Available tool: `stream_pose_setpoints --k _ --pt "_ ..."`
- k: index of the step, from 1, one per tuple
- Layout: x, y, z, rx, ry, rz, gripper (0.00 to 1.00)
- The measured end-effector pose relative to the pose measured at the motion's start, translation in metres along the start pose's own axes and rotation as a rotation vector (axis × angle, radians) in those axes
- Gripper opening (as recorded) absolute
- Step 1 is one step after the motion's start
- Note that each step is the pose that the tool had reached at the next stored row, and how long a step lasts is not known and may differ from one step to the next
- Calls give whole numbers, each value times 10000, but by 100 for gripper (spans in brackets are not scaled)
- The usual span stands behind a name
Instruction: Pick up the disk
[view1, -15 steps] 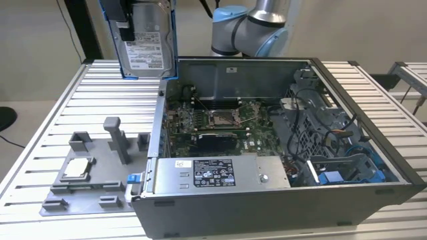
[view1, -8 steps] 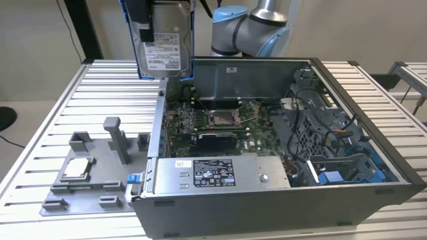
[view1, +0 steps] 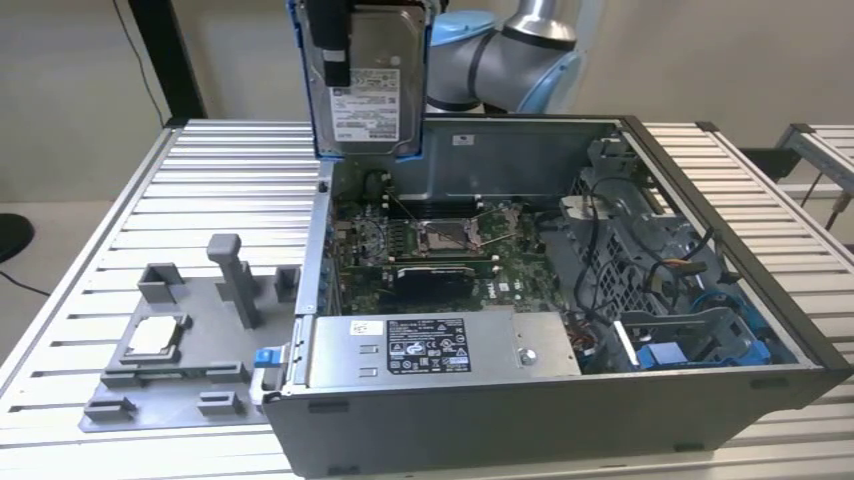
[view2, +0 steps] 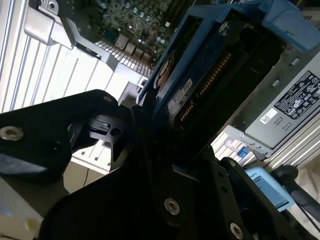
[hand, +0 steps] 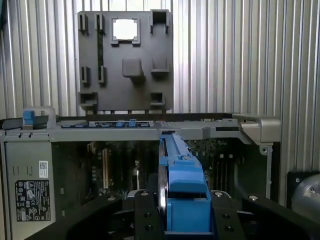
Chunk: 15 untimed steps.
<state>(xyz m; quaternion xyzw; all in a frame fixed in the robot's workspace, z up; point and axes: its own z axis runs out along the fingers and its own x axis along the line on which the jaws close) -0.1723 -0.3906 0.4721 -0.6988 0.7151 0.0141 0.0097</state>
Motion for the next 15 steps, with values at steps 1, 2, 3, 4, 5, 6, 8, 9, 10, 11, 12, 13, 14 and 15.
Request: stream_pose_setpoints --k 1,2,3,4,5,6,8,9,10,11,12,13,14,15 --pt "-2 -48 4 0 -2 -1 0" --pt "-4 -93 8 1 -2 -1 0" --pt "-6 -140 11 2 -2 -1 0" --pt "-9 -185 15 3 -3 0 0" --pt "-10 -230 19 5 -4 -1 0" --pt "-12 -277 23 5 -4 -2 0" --pt "-17 -365 30 6 -4 0 0" --pt "-19 -412 33 6 -4 -2 0" --pt "-22 -461 36 7 -4 -1 0" --pt "-25 -504 38 7 -4 -1 0" --pt "-30 -550 39 7 -5 -1 0" --pt "-35 -593 39 7 -6 -1 0" --pt "-39 -637 40 7 -9 0 0" --pt "-42 -682 40 7 -16 -1 0"
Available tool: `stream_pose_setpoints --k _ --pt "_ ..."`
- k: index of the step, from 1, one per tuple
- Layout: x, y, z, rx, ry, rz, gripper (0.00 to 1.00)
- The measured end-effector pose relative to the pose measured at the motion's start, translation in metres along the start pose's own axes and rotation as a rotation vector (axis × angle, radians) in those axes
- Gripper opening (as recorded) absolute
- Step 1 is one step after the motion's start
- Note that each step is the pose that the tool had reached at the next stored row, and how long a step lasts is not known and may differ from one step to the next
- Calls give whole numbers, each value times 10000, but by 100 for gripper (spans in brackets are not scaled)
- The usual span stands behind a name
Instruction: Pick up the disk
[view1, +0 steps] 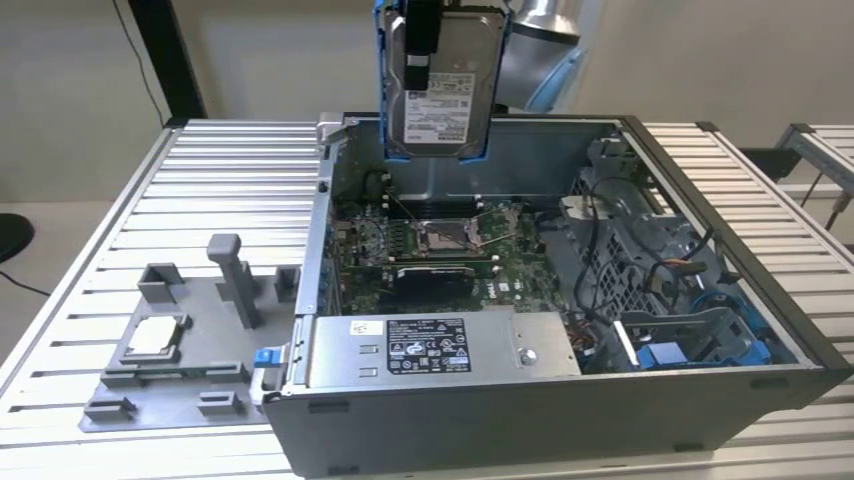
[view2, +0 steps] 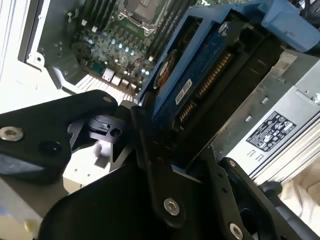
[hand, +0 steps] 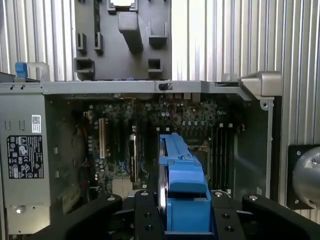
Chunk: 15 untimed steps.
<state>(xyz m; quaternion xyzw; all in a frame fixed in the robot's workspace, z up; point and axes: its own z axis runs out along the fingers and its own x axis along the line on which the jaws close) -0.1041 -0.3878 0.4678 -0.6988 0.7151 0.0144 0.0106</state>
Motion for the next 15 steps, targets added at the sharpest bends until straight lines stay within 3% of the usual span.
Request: stream_pose_setpoints --k 6,7,14,15 --pt "-19 -274 1 -1 -20 0 0" --pt "-25 -364 1 -1 -22 0 0" --pt "-37 -682 1 -2 -24 0 0" --pt "-37 -703 1 -2 -22 -2 0"
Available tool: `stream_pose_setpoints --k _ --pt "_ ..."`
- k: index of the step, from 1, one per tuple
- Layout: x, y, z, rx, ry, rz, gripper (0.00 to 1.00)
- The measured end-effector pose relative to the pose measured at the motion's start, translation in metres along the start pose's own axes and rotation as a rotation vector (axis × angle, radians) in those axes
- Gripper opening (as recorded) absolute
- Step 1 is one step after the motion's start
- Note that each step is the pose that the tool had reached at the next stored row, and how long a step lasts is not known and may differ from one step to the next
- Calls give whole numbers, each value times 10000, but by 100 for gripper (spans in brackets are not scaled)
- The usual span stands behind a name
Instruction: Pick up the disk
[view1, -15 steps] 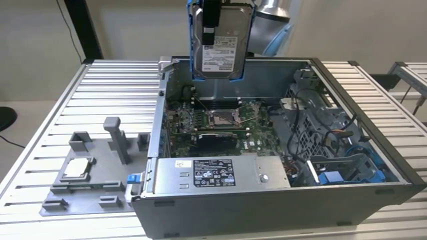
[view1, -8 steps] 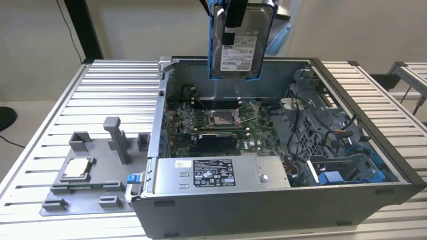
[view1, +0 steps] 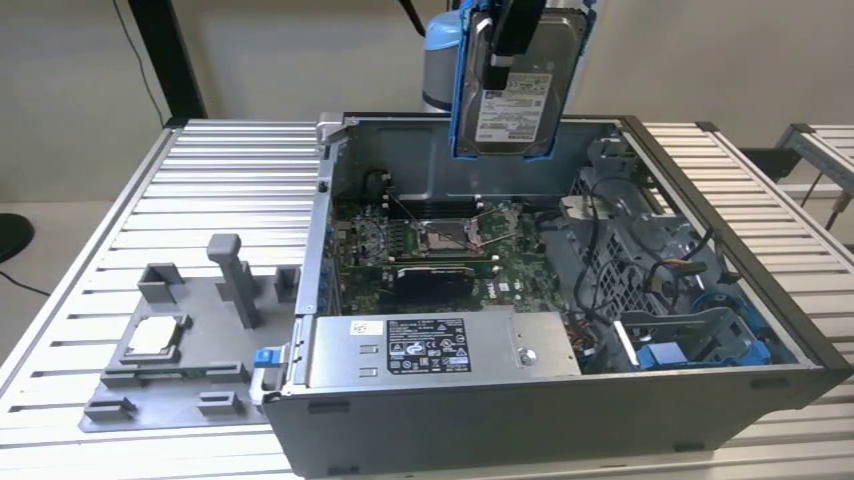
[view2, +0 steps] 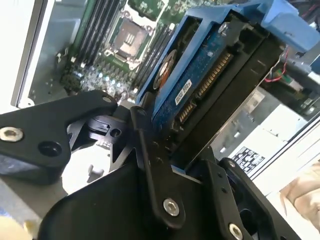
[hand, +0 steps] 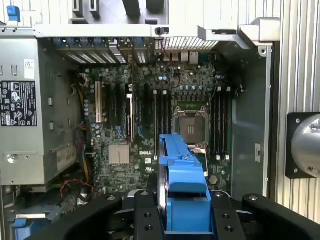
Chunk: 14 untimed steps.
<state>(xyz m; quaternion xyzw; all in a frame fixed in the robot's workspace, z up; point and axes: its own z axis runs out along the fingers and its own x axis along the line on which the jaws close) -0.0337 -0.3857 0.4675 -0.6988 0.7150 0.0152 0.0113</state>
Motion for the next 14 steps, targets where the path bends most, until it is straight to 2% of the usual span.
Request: stream_pose_setpoints --k 5,10,14 --pt "7 -3 0 -2 -1 2 0" --pt "120 -35 -5 -43 0 4 0" --pt "216 -90 -9 -54 0 6 0"
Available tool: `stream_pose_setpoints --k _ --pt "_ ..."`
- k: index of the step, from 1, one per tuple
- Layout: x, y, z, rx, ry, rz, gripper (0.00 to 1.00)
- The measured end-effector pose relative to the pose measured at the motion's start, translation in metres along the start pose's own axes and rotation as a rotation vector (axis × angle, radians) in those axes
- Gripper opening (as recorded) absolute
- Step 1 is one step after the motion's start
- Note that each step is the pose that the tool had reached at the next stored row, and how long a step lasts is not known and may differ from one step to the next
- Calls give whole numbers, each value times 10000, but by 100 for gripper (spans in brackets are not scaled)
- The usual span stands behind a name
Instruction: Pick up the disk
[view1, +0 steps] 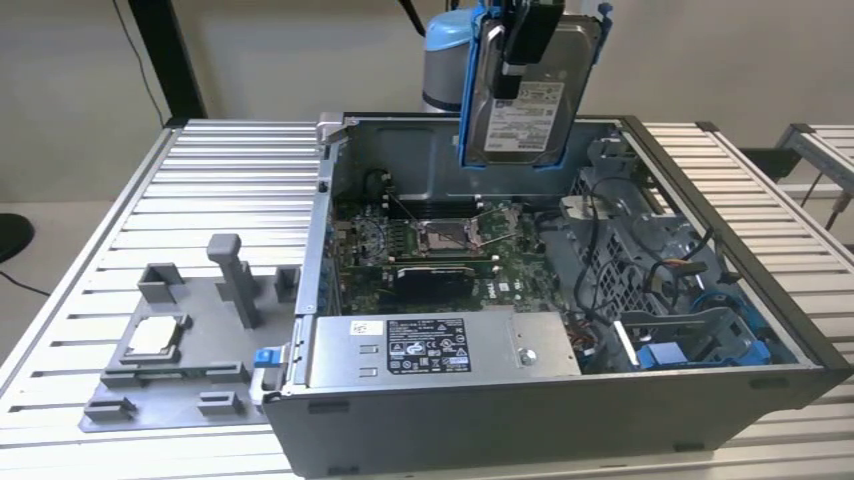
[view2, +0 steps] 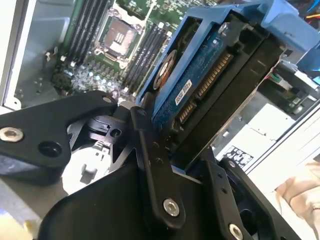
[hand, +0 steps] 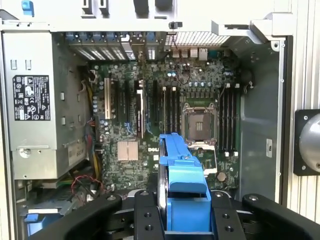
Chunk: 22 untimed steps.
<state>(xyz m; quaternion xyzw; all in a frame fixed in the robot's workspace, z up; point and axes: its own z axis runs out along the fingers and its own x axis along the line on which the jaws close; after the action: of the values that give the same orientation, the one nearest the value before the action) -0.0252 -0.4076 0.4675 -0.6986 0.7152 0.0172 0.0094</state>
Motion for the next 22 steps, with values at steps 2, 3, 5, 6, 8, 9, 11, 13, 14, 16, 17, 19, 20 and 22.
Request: stream_pose_setpoints --k 2,3,5,6,8,9,11,13,14,16,17,19,20,22 --pt "52 -24 -2 -1 -1 -1 0" --pt "81 -34 -4 -1 0 -1 0" --pt "136 -53 -6 -3 0 -1 0" --pt "166 -61 -7 -4 -1 -1 0" --pt "226 -76 -9 -7 0 0 0" --pt "255 -83 -11 -8 0 -1 0" --pt "320 -97 -13 -10 0 -1 0" --pt "392 -107 -16 -12 0 -1 0" --pt "431 -110 -17 -13 0 0 0" --pt "513 -114 -20 -16 0 0 0" --pt "555 -116 -22 -17 0 0 0" --pt "638 -118 -25 -20 0 0 0" --pt "682 -120 -27 -22 0 -1 0" --pt "766 -122 -30 -26 0 0 0"
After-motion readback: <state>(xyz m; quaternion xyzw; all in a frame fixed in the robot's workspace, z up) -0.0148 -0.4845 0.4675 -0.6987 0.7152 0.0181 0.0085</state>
